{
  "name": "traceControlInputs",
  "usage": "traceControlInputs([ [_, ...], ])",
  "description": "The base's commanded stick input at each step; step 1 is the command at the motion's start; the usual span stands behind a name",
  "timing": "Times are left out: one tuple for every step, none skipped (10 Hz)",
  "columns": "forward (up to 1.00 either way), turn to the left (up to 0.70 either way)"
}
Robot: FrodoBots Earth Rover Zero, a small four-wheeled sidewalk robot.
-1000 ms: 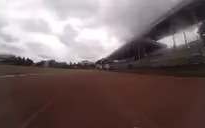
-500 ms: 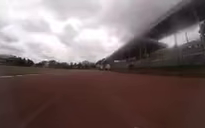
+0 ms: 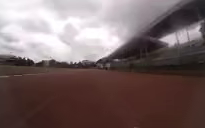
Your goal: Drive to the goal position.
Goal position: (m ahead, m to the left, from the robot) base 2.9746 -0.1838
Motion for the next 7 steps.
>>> traceControlInputs([
  [0.70, 0.00],
  [0.70, 0.00],
  [0.70, 0.00],
  [0.70, 0.00],
  [0.70, 0.00],
  [0.70, 0.00],
  [0.70, 0.00],
])
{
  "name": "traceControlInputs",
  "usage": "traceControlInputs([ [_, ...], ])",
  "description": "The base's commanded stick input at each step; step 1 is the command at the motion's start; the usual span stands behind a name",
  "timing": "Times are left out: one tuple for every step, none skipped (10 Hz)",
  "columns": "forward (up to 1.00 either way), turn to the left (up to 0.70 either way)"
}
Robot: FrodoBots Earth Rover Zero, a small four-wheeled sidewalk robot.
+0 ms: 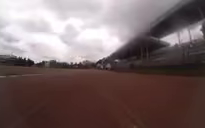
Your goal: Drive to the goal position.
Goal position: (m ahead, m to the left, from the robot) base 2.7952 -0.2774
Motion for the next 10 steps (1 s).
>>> traceControlInputs([
  [0.70, 0.00],
  [0.70, 0.00],
  [0.70, 0.00],
  [0.70, 0.00],
  [0.70, 0.00],
  [0.70, 0.00],
  [0.70, 0.00],
  [0.70, 0.00],
  [0.70, 0.00],
  [0.70, 0.00],
])
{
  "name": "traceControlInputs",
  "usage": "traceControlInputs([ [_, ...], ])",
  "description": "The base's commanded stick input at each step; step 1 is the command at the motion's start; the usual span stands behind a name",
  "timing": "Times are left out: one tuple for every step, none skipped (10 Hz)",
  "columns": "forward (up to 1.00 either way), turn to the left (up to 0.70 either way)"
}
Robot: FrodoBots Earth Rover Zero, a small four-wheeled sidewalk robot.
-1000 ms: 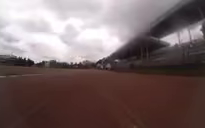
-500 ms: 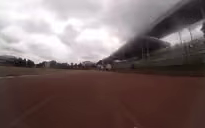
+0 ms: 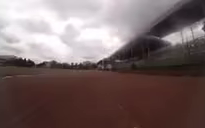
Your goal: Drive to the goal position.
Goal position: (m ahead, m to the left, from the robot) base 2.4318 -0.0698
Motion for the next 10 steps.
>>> traceControlInputs([
  [0.70, 0.00],
  [0.70, 0.00],
  [0.70, 0.00],
  [0.70, 0.00],
  [0.70, 0.00],
  [0.70, 0.00],
  [0.70, 0.00],
  [0.70, 0.00],
  [0.70, 0.00],
  [0.70, 0.00],
])
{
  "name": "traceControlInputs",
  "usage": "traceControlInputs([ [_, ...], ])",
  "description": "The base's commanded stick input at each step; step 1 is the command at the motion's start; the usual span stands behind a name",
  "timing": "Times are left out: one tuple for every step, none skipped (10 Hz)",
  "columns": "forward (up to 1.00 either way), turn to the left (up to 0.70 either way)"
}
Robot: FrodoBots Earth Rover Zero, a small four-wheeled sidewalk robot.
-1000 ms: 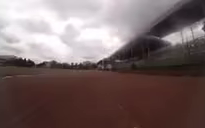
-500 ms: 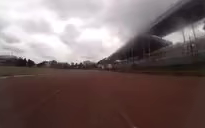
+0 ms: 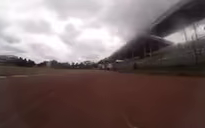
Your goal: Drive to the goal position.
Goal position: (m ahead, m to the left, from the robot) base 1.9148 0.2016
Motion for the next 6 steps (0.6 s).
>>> traceControlInputs([
  [0.70, 0.00],
  [0.70, 0.00],
  [0.70, 0.00],
  [0.70, 0.00],
  [0.70, 0.00],
  [0.70, 0.00],
])
